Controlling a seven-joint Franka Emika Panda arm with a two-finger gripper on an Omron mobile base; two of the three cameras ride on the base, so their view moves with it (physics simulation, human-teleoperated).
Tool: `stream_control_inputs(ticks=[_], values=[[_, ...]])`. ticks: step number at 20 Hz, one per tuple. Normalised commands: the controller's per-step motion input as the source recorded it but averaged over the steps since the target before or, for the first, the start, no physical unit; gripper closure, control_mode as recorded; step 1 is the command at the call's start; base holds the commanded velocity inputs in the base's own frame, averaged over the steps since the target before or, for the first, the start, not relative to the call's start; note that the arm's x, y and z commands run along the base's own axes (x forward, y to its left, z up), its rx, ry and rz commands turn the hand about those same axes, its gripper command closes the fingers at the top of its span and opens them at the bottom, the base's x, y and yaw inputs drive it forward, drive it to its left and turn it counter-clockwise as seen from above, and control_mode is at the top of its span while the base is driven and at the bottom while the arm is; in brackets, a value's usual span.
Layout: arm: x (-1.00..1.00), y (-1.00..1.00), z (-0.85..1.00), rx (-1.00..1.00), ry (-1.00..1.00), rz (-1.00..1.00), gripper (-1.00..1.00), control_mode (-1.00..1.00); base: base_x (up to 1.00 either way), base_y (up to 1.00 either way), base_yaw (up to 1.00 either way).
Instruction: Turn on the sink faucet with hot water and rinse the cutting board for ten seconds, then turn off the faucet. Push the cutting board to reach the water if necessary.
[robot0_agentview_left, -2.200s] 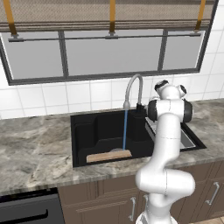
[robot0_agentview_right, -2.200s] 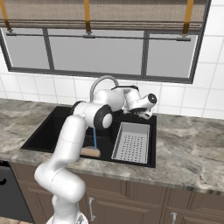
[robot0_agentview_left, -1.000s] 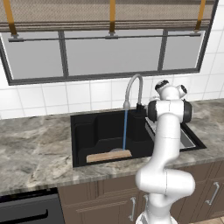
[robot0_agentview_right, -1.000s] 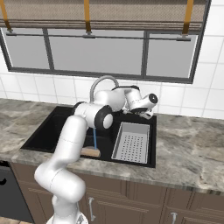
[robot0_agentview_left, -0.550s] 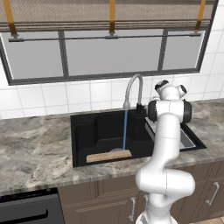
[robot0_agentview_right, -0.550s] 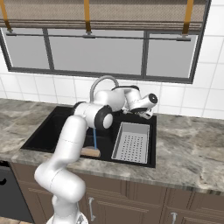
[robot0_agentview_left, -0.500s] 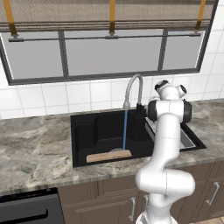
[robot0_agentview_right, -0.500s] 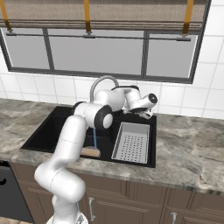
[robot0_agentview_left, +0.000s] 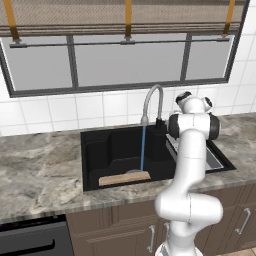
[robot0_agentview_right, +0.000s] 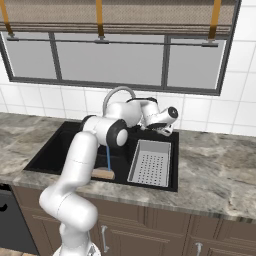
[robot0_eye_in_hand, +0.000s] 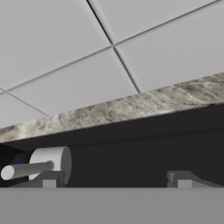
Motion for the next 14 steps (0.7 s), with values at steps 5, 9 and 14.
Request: stream_control_inputs(ticks=[5,9,14], values=[[0.03,0.00,0.12,0.00,-0.01,0.00,-1.00,-1.00,0.00,0.00,0.00],[0.01,-0.12,0.06,0.00,0.00,0.00,-1.00,-1.00,0.00,0.00,0.00],[0.00,-0.38,0.00,0.00,0.00,0.00,-1.00,-1.00,0.00,0.00,0.00]])
